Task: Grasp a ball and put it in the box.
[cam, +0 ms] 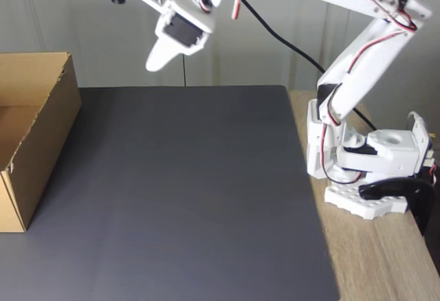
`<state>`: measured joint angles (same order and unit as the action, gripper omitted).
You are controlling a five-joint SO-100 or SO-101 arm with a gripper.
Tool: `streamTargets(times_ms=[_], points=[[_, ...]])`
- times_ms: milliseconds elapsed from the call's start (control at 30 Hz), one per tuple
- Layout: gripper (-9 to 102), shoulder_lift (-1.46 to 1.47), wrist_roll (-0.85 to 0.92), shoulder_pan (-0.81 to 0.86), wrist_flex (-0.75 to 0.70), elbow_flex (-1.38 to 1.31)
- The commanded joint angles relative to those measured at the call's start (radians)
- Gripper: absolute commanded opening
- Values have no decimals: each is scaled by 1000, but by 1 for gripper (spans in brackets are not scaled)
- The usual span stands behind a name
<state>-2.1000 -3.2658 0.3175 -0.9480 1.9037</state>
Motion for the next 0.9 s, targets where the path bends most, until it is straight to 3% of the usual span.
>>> streamTargets(times_ms=[0,533,867], points=[[0,-97,18,12,44,80],[0,-463,144,18,199,538],[0,-678,196,21,222,758]])
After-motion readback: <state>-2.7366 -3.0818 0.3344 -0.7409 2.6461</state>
